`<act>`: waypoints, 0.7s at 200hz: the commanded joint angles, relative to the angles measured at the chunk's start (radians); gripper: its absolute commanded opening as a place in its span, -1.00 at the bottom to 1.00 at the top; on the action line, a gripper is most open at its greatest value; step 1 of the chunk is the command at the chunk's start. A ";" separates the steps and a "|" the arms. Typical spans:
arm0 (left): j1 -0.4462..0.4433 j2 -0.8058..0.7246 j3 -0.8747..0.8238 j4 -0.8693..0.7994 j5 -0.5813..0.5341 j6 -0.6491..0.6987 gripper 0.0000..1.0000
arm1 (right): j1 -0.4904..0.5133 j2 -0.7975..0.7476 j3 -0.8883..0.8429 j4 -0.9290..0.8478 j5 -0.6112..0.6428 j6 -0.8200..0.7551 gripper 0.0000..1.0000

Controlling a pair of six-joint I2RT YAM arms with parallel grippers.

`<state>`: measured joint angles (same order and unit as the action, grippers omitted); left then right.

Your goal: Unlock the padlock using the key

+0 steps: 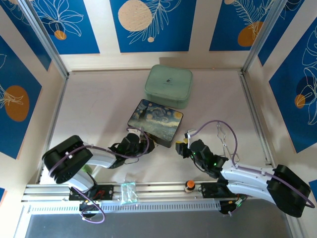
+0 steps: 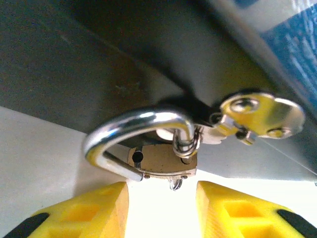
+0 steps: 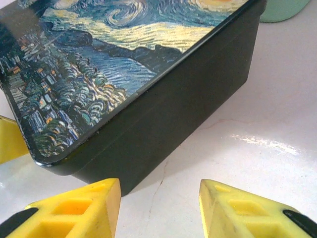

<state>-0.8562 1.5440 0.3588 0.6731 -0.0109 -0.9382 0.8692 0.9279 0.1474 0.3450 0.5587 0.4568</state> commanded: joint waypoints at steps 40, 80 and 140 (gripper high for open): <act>-0.015 0.184 0.027 0.071 -0.086 0.009 -0.12 | -0.035 -0.084 -0.026 -0.007 0.018 0.000 -0.09; -0.015 0.252 -0.007 0.181 -0.119 -0.028 -0.35 | -0.047 -0.111 -0.028 -0.023 0.002 -0.001 -0.09; -0.025 0.113 0.095 -0.253 -0.208 0.065 -0.60 | -0.062 -0.077 0.001 -0.022 -0.003 -0.012 -0.09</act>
<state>-0.8753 1.6970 0.4149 0.8474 -0.1246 -0.9478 0.8177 0.8356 0.1303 0.3225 0.5571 0.4534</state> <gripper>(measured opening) 0.268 0.454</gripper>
